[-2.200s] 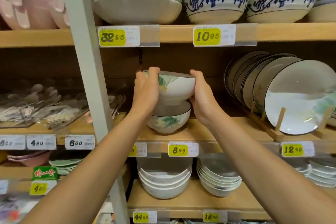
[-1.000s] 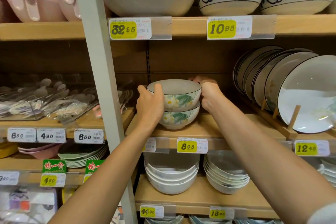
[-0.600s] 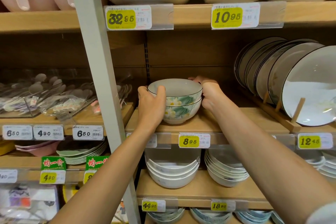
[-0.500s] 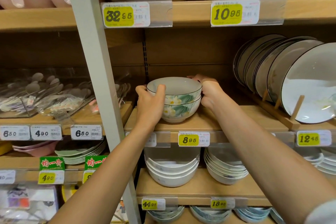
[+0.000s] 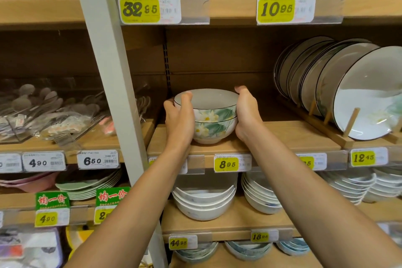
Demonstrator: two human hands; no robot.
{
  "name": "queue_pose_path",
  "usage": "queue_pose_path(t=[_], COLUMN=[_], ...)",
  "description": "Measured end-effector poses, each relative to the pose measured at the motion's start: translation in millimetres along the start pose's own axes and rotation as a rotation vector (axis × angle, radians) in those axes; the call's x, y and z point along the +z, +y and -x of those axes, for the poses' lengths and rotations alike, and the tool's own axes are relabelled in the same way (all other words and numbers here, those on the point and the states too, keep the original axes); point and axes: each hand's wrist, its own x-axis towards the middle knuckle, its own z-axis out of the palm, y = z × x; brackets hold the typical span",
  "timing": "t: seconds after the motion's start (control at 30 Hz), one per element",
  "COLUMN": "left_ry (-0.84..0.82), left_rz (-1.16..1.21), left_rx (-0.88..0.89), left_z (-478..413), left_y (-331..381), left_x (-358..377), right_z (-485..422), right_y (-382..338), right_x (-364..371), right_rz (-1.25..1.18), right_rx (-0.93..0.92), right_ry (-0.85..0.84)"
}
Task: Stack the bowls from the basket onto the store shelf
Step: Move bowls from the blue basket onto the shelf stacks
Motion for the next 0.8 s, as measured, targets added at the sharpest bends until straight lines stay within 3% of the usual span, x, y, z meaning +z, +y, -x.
queue_pose_path(t=[0.47, 0.8], left_ry=[-0.011, 0.012], left_rz=[0.044, -0.029], left_rx=[0.020, 0.209], left_z=[9, 118], left_y=[5, 27], left_x=[-12, -39], right_z=[29, 121], right_y=[0, 3], right_x=[-6, -47], right_rz=[-0.040, 0.031], right_rx=[-0.070, -0.254], right_ry=[-0.002, -0.006])
